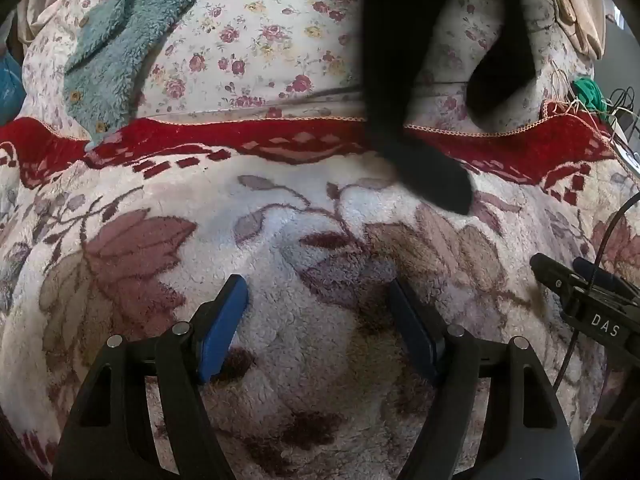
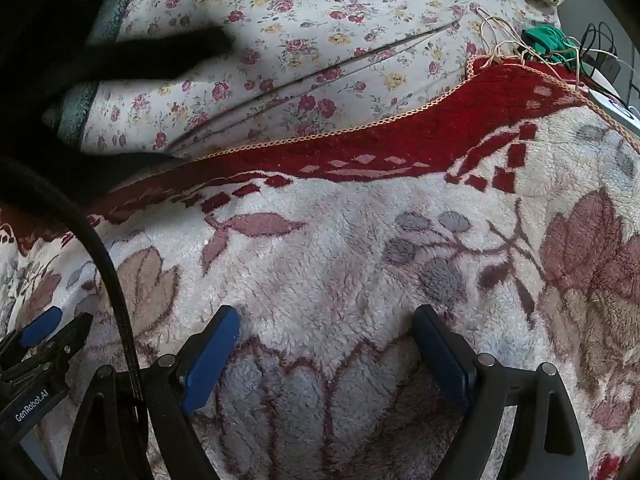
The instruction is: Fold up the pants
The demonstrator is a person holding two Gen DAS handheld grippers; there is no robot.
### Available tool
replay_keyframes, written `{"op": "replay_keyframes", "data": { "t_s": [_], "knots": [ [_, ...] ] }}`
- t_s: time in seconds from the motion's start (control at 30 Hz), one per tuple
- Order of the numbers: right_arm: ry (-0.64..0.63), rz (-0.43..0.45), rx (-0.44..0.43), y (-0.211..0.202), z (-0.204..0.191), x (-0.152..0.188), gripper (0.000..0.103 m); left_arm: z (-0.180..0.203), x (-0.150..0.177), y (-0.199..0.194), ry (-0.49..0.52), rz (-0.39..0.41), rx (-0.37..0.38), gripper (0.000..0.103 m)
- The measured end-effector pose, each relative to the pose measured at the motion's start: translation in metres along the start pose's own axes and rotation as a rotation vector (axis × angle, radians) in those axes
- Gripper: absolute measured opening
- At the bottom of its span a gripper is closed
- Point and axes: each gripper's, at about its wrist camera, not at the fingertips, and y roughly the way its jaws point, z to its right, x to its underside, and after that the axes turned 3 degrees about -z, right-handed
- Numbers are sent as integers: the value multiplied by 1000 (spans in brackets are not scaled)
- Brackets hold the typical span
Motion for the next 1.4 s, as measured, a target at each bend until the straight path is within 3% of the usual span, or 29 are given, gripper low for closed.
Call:
{"op": "replay_keyframes", "data": {
  "t_s": [1.4],
  "knots": [
    [-3,-4,2,3,-1,-3,88,-2,1,0,-5,0,9,74]
  ]
}}
